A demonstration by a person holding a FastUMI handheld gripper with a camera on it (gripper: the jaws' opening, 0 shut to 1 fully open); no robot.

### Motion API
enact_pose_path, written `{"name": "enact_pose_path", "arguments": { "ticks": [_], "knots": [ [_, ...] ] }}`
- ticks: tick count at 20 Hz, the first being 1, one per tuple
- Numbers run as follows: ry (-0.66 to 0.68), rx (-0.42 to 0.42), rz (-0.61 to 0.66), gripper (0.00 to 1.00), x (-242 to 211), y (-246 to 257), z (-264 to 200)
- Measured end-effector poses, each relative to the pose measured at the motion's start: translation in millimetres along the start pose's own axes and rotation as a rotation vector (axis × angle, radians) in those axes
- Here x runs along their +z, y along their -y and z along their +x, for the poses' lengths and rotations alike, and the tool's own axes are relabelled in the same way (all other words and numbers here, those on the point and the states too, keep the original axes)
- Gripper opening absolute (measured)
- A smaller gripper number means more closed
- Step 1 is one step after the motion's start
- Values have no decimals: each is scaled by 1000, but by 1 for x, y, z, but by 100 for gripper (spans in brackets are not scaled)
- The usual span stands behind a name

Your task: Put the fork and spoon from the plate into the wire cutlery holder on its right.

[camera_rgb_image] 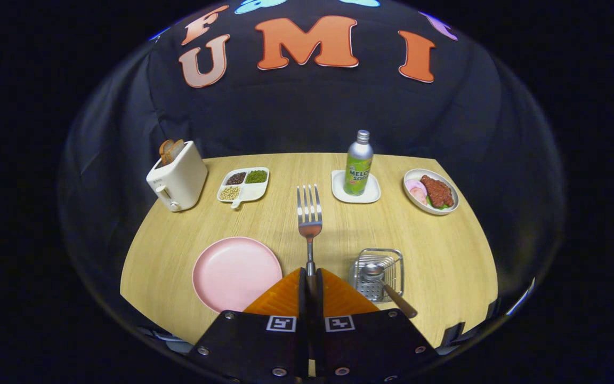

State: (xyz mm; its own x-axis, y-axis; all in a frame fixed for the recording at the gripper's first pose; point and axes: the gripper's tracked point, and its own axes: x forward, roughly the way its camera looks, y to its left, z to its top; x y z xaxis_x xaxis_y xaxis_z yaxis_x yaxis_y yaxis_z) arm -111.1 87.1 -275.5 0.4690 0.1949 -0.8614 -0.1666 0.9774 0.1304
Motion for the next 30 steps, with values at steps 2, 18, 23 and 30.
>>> {"name": "enact_pose_path", "arguments": {
  "ticks": [2, 18, 23, 30],
  "knots": [
    [-36, -27, 0, 5, -1, 21, -7],
    [-385, -32, -260, 5, -34, 97, 0],
    [-494, 4, -311, 6, -48, 101, 10],
    [-559, 39, -338, 8, -59, 97, 20]
  ]
}}
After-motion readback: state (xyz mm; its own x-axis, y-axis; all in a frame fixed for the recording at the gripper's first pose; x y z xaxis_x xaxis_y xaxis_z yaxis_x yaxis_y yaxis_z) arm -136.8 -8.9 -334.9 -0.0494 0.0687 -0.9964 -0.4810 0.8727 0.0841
